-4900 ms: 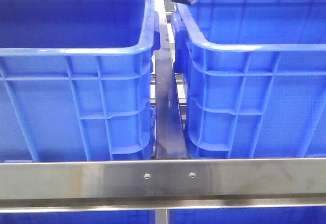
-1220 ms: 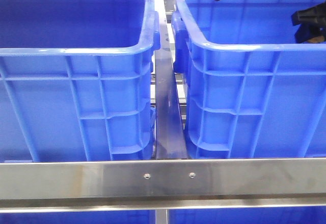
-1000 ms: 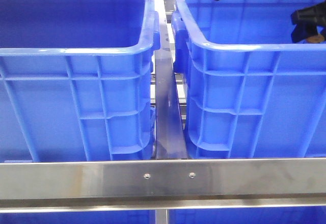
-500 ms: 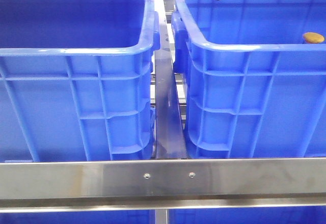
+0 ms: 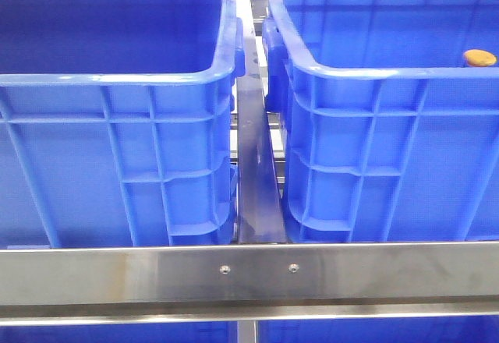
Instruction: Pick red and yellow buttons and place in box
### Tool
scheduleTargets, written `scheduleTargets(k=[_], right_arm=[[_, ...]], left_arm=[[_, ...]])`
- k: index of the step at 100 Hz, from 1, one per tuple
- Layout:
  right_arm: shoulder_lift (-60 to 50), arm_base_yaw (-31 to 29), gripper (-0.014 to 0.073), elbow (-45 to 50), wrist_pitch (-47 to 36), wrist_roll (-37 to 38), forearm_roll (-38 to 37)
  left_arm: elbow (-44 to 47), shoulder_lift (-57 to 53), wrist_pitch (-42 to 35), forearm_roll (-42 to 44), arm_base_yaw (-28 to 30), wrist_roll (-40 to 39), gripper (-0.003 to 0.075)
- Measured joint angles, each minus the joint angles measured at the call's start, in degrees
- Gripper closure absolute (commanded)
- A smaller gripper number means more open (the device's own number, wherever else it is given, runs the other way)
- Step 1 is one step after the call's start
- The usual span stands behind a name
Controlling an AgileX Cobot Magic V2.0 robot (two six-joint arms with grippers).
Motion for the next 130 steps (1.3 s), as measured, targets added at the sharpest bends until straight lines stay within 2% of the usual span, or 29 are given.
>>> scheduleTargets(k=[25,42,51,57,58,74,98,130], right_arm=[[-17.8,0.0,0.0652,12.7,-5.2,0.0,0.6],[-30.1,0.0,0.0652,19.8,-6.0,0.0,0.7],[-34.7,0.0,0.0652,22.6,-6.0,0.0,0.7],[-37.3,0.0,0.0652,23.9,-6.0,0.0,0.7],[-37.5,0.0,0.0652,24.2,-6.0,0.0,0.7],[-39.8,0.0,0.0652,26.1,-6.0,0.0,0.8],[-39.8,0.0,0.0652,26.2,-4.6,0.0,0.8],[-39.8,0.0,0.0652,26.2,-3.9,0.0,0.8]], left_arm=[[0.0,0.0,-1.6,0.0,0.0,0.0,0.0055],[0.0,0.0,-2.4,0.0,0.0,0.0,0.0162],[0.0,0.0,-2.5,-0.1,0.0,0.0,0.0265],[0.0,0.0,-2.5,-0.3,0.0,-0.1,0.0385],[0.0,0.0,-2.5,-0.3,0.0,-0.3,0.0385],[0.0,0.0,-2.7,-0.6,0.0,-1.3,0.0735],[0.6,-0.7,-4.7,-1.2,0.0,-1.5,0.074],[6.9,-8.3,-10.1,-1.4,0.0,-2.3,0.074]])
